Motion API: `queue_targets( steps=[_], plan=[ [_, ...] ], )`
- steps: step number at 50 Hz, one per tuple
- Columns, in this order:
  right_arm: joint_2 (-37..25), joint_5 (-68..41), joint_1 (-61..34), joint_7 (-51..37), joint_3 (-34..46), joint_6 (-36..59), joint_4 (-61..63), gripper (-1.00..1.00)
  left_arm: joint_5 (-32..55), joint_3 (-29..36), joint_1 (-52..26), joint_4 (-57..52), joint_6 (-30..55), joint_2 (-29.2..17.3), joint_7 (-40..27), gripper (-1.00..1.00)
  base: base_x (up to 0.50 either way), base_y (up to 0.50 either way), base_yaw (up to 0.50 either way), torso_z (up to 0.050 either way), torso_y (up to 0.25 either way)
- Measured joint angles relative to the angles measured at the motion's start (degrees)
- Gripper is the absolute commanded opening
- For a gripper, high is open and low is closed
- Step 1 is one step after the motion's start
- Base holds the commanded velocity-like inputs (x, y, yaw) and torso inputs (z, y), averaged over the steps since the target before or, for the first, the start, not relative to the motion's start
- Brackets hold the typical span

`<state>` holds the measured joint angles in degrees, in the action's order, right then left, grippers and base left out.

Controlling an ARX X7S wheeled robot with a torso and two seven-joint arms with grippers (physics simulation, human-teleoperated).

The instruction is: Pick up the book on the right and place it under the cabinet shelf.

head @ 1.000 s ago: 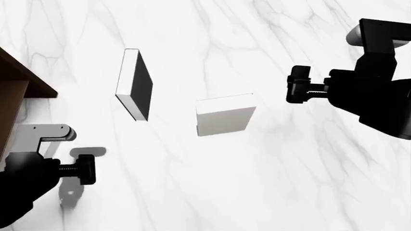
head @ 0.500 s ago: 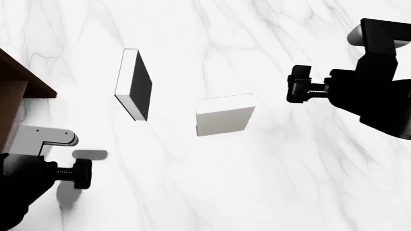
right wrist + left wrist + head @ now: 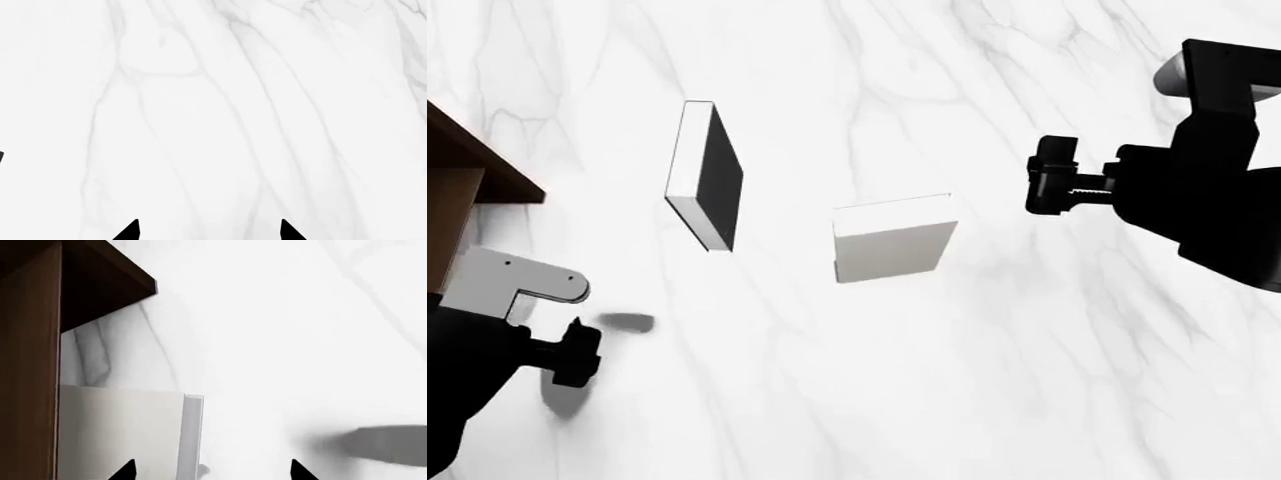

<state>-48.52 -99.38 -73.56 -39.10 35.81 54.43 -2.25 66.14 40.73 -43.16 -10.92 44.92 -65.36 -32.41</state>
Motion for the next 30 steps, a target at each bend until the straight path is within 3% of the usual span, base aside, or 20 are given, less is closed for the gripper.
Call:
queue_targets(
  steps=[30],
  plan=[
    [0.36,-0.02,-0.43,0.02,0.19,0.03,-0.29,1.00,-1.86,-0.98,-1.20,-6.23,1.38,-0.75,-1.66,1.00,0.00,0.00,0.00,0.000,0.000]
  ],
)
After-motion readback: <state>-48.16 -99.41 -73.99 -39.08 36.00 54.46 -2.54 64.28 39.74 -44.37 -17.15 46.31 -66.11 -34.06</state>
